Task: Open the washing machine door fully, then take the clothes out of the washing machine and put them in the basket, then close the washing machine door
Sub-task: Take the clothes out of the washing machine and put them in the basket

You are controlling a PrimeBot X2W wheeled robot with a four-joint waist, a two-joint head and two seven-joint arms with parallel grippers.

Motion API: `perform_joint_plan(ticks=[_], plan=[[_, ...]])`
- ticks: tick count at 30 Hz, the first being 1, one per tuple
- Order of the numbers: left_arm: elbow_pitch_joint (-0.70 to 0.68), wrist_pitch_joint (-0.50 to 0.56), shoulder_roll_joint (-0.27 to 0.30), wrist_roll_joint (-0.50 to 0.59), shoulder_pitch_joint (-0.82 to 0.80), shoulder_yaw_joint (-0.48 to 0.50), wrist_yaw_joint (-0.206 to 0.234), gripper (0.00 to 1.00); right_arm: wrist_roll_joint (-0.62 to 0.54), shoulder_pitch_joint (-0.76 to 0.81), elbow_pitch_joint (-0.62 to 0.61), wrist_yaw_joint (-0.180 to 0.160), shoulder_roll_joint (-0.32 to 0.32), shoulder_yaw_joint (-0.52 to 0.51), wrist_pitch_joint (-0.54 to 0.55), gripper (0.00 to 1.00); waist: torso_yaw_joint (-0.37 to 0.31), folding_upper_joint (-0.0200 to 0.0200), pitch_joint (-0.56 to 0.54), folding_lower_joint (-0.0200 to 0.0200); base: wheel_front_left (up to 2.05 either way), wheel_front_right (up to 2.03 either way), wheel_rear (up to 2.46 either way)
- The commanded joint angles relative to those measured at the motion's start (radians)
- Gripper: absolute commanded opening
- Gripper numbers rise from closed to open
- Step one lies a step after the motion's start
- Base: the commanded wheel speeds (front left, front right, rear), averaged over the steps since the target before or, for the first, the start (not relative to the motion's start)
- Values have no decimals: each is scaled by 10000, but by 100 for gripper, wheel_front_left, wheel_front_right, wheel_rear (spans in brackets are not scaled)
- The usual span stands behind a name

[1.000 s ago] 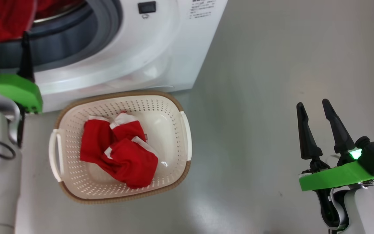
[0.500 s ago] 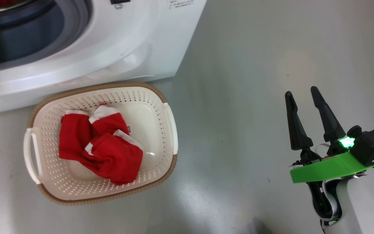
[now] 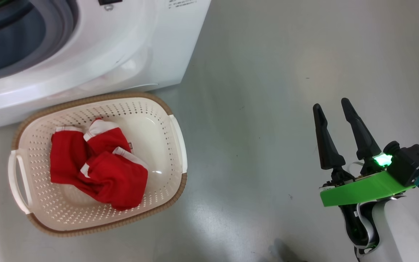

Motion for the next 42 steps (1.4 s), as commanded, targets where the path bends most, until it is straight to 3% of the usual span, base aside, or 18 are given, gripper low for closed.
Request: perform_joint_plan(ticks=[1,2,10,21,31,42], plan=[[-161,31,570,33,-152,78,62,11,67,-22,-225,46,-75,190,-63,100,-4,0,-26,0,0,0,0],[-152,71,568,14,-159,66,60,0,68,-19,-219,46,-75,189,-63,100,-3,0,-47,0,0,0,0],[-118,-249,330,-248,-12,43,48,0,33,61,-195,46,-75,109,-63,100,113,0,-350,0,0,0,0],[-542,-1524,-600,-2009,847,1296,-368,0,-211,340,-126,46,-75,-296,-63,100,707,0,-1044,0,0,0,0],[-4289,-1563,-1478,-3268,3377,2607,-838,0,-425,598,-105,46,-75,-575,-63,100,1212,0,-1597,0,0,0,0],[-6968,-1565,-2506,-3518,5539,3474,-1088,0,-521,875,-66,46,-75,-714,-63,100,1517,0,-2000,0,0,0,0]])
